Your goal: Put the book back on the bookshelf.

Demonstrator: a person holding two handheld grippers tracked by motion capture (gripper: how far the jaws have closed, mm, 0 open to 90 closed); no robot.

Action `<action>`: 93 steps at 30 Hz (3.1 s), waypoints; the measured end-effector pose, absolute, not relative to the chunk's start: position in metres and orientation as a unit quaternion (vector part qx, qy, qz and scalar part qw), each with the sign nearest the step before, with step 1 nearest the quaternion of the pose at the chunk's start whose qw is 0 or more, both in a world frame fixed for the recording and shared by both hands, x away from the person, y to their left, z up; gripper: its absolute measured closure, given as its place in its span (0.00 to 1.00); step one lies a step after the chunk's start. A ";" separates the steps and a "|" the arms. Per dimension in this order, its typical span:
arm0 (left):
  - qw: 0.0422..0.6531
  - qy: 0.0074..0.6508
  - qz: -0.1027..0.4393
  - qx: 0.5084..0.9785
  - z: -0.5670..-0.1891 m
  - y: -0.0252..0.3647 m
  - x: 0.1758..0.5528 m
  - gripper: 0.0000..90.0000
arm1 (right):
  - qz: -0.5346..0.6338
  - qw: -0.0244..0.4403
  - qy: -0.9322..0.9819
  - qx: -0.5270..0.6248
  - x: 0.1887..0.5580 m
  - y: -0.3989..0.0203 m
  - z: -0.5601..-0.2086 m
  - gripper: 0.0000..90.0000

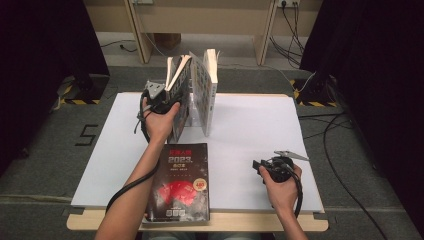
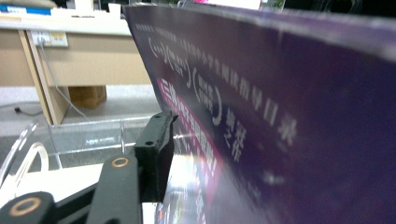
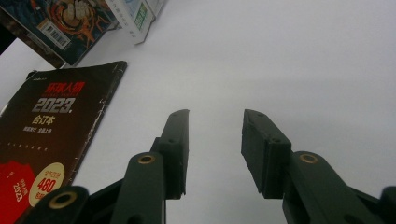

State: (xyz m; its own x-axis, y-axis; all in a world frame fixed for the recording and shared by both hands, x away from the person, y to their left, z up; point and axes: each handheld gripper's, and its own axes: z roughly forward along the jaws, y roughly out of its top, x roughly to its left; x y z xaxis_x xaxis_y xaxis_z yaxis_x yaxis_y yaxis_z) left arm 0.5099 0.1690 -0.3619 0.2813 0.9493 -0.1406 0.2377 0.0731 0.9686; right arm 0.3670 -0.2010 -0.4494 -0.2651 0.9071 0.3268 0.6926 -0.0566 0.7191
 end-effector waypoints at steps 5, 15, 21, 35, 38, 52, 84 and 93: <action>0.530 0.522 0.319 0.587 -0.358 0.172 0.516 0.77 | 0.417 0.122 0.677 0.594 0.368 -0.201 -0.451 0.69; 0.532 0.541 0.318 0.569 -0.357 0.178 0.520 0.84 | 0.418 0.120 0.676 0.595 0.368 -0.201 -0.450 0.69; 0.535 0.551 0.321 0.555 -0.352 0.182 0.528 0.85 | 0.421 0.122 0.672 0.597 0.368 -0.203 -0.450 0.69; 0.534 0.533 0.379 0.535 -0.355 0.169 0.541 0.85 | 0.426 0.126 0.670 0.595 0.369 -0.207 -0.450 0.69; 0.543 0.533 0.374 0.530 -0.358 0.173 0.538 0.84 | 0.424 0.123 0.667 0.600 0.369 -0.208 -0.451 0.69; 0.541 0.508 0.389 0.545 -0.366 0.157 0.523 0.83 | 0.420 0.125 0.677 0.591 0.369 -0.201 -0.452 0.69; 0.544 0.514 0.409 0.523 -0.363 0.156 0.548 0.84 | 0.421 0.124 0.673 0.595 0.370 -0.207 -0.452 0.70; 0.545 0.498 0.415 0.532 -0.365 0.145 0.548 0.83 | 0.420 0.124 0.675 0.594 0.370 -0.207 -0.452 0.70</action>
State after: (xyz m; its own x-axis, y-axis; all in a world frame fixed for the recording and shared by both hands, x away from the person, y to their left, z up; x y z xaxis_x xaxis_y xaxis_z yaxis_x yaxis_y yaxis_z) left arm 0.5484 0.1446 -0.3655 0.1591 0.9820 -0.1014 0.0772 0.0900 0.9929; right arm 0.3698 -0.2070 -0.4517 -0.2639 0.9059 0.3312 0.6980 -0.0576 0.7138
